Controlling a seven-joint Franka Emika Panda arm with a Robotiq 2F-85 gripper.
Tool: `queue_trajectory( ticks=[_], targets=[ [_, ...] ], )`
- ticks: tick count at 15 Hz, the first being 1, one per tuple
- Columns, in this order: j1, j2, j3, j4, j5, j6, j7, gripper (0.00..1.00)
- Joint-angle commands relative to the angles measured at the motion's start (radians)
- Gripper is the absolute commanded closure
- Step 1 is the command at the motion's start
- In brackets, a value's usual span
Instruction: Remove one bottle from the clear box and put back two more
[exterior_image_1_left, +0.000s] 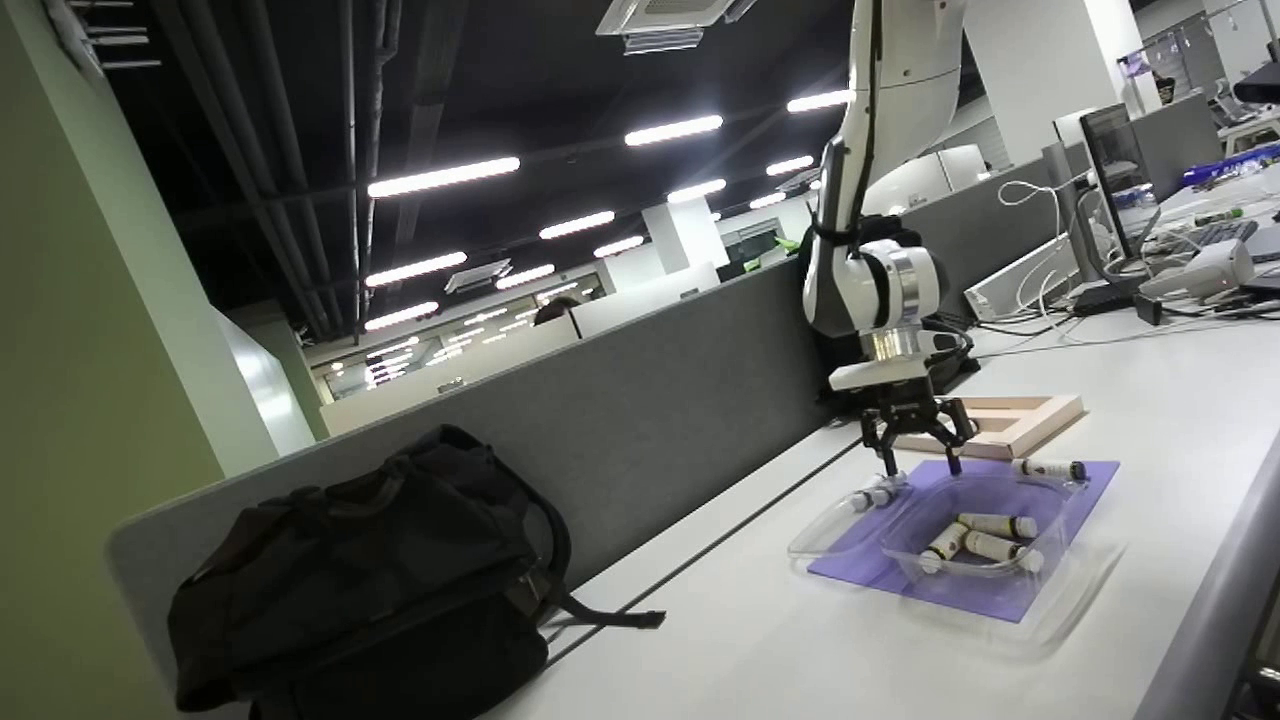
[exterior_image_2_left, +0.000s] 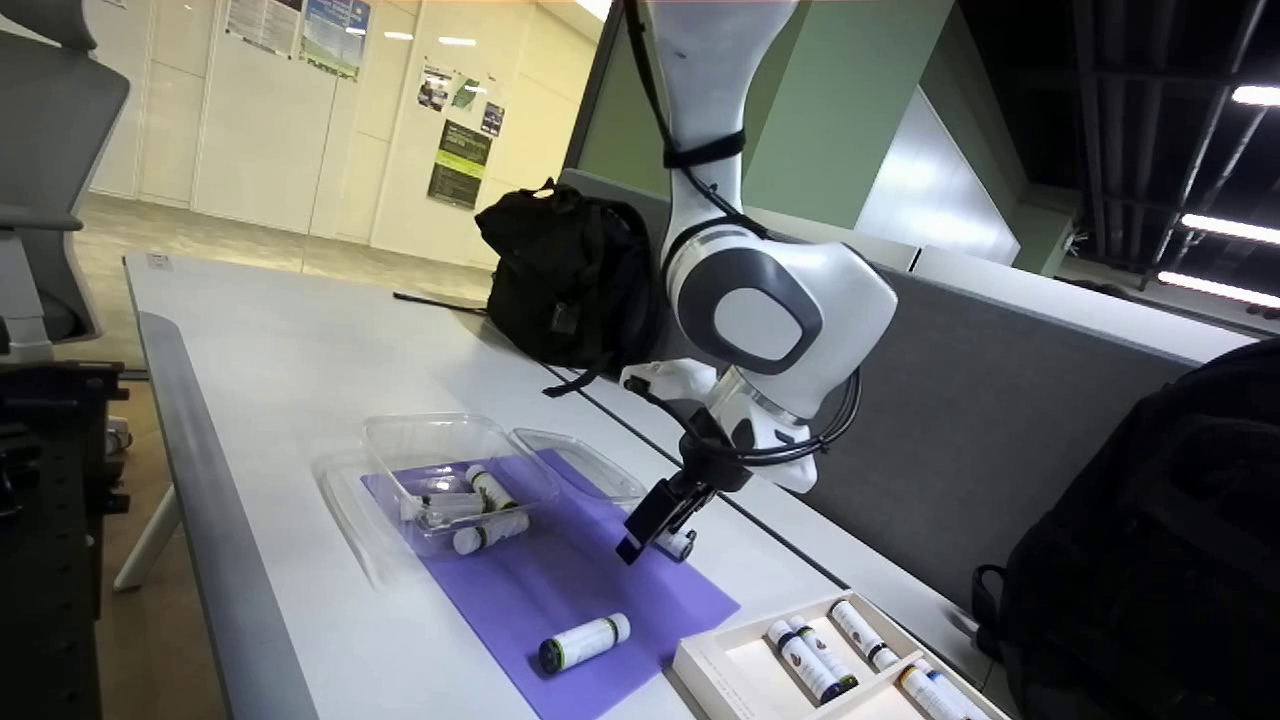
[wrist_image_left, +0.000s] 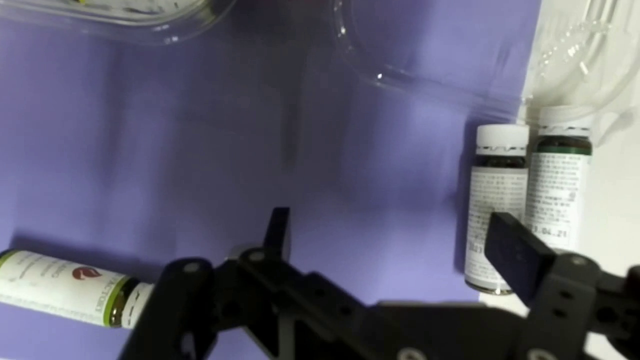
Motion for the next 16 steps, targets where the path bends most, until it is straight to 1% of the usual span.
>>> queue_trajectory(
  ticks=[1,5,10,16],
  targets=[
    [-0.01,-0.008,0.009,0.006,-0.029,0.043,-0.031,0.0],
    [-0.011,-0.005,0.017,0.005,-0.039,0.093,-0.062,0.0],
    [-0.012,0.013,0.022,0.019,-0.048,0.104,-0.079,0.0],
    [-0.012,0.037,0.028,0.036,-0.058,0.088,-0.086,0.0]
  ],
)
